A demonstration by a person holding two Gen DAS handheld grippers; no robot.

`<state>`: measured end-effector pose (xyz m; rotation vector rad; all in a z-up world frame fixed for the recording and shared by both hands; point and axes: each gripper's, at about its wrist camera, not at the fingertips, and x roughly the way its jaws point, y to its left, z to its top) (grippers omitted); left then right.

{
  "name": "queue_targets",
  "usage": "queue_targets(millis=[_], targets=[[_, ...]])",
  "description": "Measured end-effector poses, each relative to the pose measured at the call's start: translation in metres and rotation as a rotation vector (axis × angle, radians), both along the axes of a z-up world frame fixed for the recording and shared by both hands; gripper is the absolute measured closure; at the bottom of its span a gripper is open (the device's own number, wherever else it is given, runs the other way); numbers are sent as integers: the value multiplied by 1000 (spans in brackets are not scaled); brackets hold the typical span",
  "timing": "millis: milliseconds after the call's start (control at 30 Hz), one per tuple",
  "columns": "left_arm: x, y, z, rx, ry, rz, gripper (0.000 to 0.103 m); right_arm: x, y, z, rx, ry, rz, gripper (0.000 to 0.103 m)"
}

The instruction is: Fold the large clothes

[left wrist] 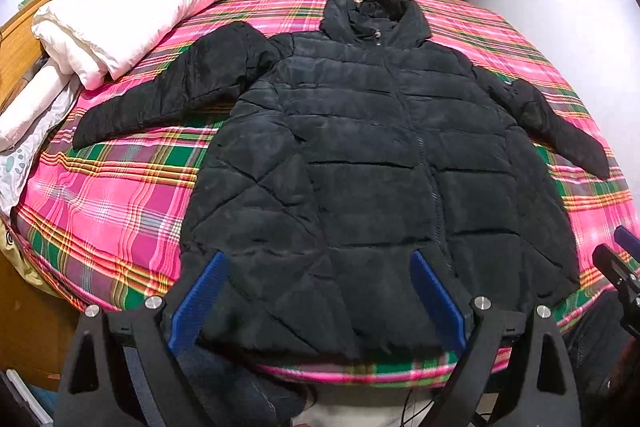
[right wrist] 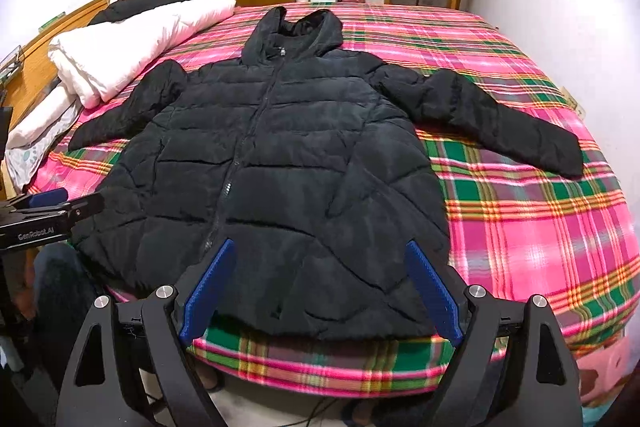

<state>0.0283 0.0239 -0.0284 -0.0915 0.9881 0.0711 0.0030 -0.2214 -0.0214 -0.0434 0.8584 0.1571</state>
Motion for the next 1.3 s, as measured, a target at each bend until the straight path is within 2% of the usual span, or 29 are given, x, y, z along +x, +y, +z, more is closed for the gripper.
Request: queue_targets(millis=[300,667,733,800,933,1200,1300], targets=[[50,63,-15,-49,-2,90,9,57,24,-7,-9,17,39,16],[111,180,-44,-116,-45,285,9,124,53,-24,-32,32,86,16],[120,203,-53,-116,-39,335,12,135,57,-29,-30,41,85,16],[131,227,-65,-127,-15,379,20,145,60,-35,-34,49,85,16],[147,261,-82,-125,-3,441,21,160,64,-45,-47,63,82,16],[163,324,-114,-258,-22,596,22,186,60,-58,-59,79,53,16],[169,334,-118,-250,-49,610,22,193,56,-61,-68,82,38,16]])
